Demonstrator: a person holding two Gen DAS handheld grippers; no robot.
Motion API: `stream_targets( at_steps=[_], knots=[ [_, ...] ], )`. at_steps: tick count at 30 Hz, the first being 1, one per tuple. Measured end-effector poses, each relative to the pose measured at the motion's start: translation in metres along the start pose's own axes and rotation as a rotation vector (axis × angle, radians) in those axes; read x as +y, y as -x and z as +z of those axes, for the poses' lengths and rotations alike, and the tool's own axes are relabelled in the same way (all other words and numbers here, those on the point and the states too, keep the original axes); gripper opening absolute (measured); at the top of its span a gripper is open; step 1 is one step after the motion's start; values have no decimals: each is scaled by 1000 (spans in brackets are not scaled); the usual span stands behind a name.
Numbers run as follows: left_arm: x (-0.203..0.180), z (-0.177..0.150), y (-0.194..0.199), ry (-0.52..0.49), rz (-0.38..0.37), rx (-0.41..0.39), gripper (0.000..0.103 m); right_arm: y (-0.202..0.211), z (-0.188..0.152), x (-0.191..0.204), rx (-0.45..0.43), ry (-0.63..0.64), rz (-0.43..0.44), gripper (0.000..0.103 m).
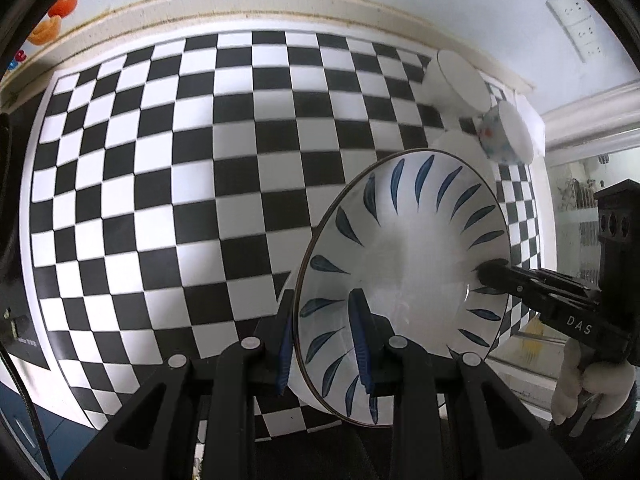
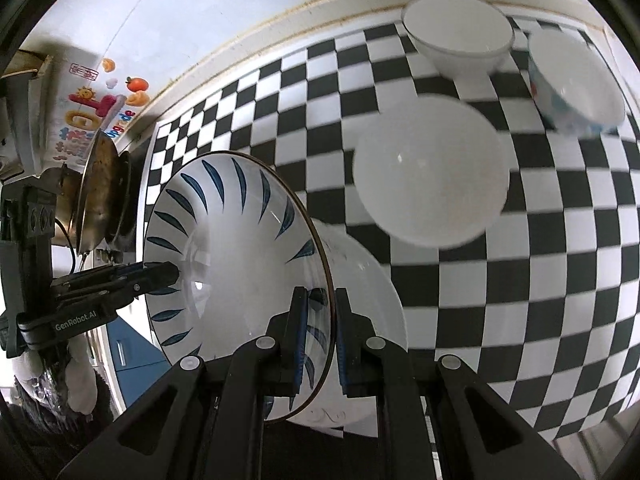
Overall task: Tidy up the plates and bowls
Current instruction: 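Carry the blue-striped plate with both grippers onto the plate stack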
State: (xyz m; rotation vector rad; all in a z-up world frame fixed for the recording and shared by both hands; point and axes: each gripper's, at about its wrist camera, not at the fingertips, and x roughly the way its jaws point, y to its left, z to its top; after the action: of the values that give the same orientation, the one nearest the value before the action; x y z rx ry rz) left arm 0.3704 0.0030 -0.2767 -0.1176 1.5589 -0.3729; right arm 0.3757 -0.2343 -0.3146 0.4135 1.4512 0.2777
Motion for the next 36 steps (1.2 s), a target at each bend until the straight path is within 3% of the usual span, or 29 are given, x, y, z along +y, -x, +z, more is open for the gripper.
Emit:
stream_targets(
  at_steps=[10, 24, 36],
  knots=[
    [-9, -15, -37, -23, 38, 71, 23, -30, -29, -29, 55, -42, -20, 14],
    [-10, -21, -72, 7, 79, 139, 24, -49, -29, -32, 98, -15, -61, 14],
    [-10, -25, -79, 75, 95, 138, 24, -61, -26, -29, 138, 33, -90, 15]
  ],
)
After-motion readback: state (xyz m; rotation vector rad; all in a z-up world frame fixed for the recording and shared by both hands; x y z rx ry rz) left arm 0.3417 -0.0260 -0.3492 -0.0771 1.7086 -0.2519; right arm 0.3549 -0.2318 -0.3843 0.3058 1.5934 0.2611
